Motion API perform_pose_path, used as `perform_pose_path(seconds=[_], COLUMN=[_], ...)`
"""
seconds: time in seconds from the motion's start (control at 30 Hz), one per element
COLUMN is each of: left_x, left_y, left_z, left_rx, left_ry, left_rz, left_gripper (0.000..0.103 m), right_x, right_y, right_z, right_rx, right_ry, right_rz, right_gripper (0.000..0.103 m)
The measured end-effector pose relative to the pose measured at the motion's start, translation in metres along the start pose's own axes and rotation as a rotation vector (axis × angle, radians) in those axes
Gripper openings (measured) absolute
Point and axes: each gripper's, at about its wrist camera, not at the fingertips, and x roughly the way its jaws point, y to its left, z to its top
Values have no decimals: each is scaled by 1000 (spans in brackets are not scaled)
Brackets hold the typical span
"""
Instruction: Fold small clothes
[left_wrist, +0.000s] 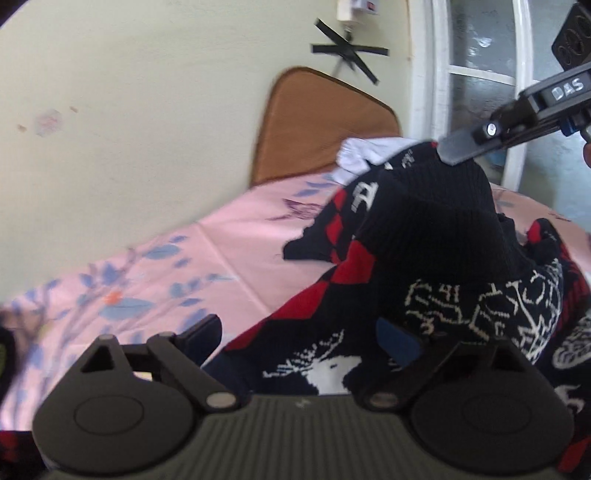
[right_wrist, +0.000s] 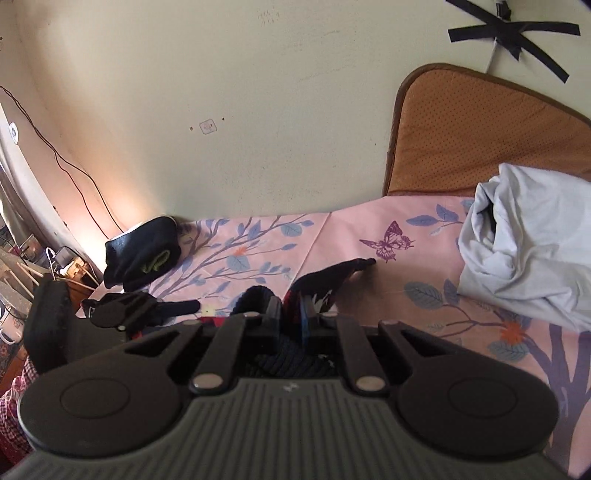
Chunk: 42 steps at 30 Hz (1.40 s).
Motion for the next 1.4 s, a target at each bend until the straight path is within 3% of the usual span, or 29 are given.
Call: perform_pose_path(seconds=[0.03,0.1,0.13,0.17,0.23,0.33,0.43,0.57,0.63,0.67,0.83,0.87,0.9,0.93,1.0,1.07,1.2,1.3,1.4], left_x=[6,15,20,23,24,17,3,-28,-45,-54,-93,-99,-104,-107,-113,-119,-131,-132,-127], left_y=[-1,-3,-7,-10,-15,-12,6,25,28,29,18,16,15,14,15,20,34,44,43], left_z=[1,2,1,0,-4,-7,-6,-12,-17,-19,-32,-34,-36,-38,-41,-44,-54,-61,-66], left_rx=[-6,-8,0,14,26,4,-40,-105,-130,-145,-159,-167,-177,-186,-204,-228,-297,-335,-345], left_ry=[21,58,77,91,92,80,50,-25,-63,-83,-171,-183,-193,-199,-205,-215,-244,-252,-238], left_rz=[-60,-138,-142,-116,-72,-5,68,101,126,134,187,190,191,196,205,214,222,216,209], left_gripper=[86,56,28,13,11,11,11,11,11,11,11,11,11,11,11,11,11,11,11], right_x=[-5,-12,-12,-13,-18,-46,-69,-44,-19,-7,67,80,89,94,92,65,-38,-119,-165], right_y=[1,5,5,7,7,-2,-5,-22,-40,-49,-84,-88,-88,-83,-72,-65,-72,-91,-110], right_z=[0,-1,-1,-2,-5,-5,-5,-4,-8,-12,-25,-27,-29,-30,-30,-24,-25,-45,-75], right_rx=[4,-3,-12,-15,-17,46,15,13,84,135,332,375,390,370,331,308,272,265,275], right_ry=[-15,-38,-42,-46,-80,-210,-285,-162,-84,-58,91,123,141,140,118,14,-259,-414,-441], right_rz=[7,15,16,11,-6,-22,-114,-182,-167,-152,-142,-114,-98,-104,-145,-147,-201,-373,-586], right_gripper=[12,9,9,9,3,3,3,14,45,51,56,55,45,15,13,10,10,10,10])
